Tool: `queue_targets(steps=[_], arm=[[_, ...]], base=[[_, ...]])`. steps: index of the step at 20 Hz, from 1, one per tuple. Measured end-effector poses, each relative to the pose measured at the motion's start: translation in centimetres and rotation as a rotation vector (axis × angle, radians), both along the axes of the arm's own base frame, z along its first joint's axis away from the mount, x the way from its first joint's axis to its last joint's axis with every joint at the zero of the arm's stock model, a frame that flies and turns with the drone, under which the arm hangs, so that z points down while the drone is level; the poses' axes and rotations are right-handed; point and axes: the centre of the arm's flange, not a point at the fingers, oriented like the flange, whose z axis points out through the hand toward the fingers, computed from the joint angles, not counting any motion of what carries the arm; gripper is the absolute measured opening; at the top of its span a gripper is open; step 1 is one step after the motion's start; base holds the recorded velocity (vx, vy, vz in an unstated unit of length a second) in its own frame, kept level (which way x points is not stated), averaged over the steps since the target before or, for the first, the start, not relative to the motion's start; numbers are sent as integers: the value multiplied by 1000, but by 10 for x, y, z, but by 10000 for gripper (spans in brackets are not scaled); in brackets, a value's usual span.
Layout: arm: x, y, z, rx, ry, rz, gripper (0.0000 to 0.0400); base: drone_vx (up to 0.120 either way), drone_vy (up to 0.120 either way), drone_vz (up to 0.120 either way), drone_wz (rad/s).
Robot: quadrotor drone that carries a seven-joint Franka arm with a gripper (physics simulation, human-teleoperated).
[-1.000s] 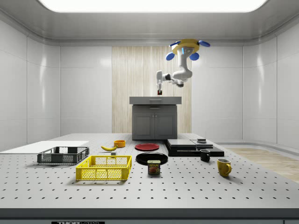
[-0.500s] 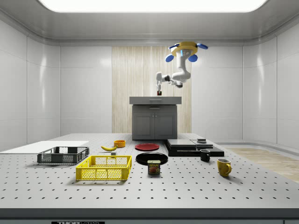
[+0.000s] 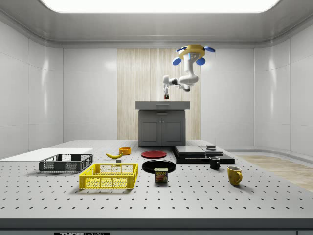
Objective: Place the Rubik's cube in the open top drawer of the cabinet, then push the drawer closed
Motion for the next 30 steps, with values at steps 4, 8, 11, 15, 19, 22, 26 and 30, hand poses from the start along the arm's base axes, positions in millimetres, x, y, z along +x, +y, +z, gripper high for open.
queue_targets(steps=[4, 8, 11, 15, 19, 22, 26, 30], arm=[[0, 0, 0, 0, 0, 0, 325], [0, 0, 0, 0, 0, 0, 325], [0, 0, 0, 0, 0, 0, 325], [0, 0, 0, 0, 0, 0, 325], [0, 0, 0, 0, 0, 0, 325], [0, 0, 0, 0, 0, 0, 325], [0, 0, 2, 0, 0, 0, 325], [0, 0, 15, 0, 0, 0, 325]], base=[[0, -120, 0, 0], [0, -120, 0, 0], [0, -120, 0, 0], [0, -120, 0, 0], [0, -120, 0, 0], [0, -120, 0, 0], [0, -100, 0, 0], [0, 0, 0, 0]])
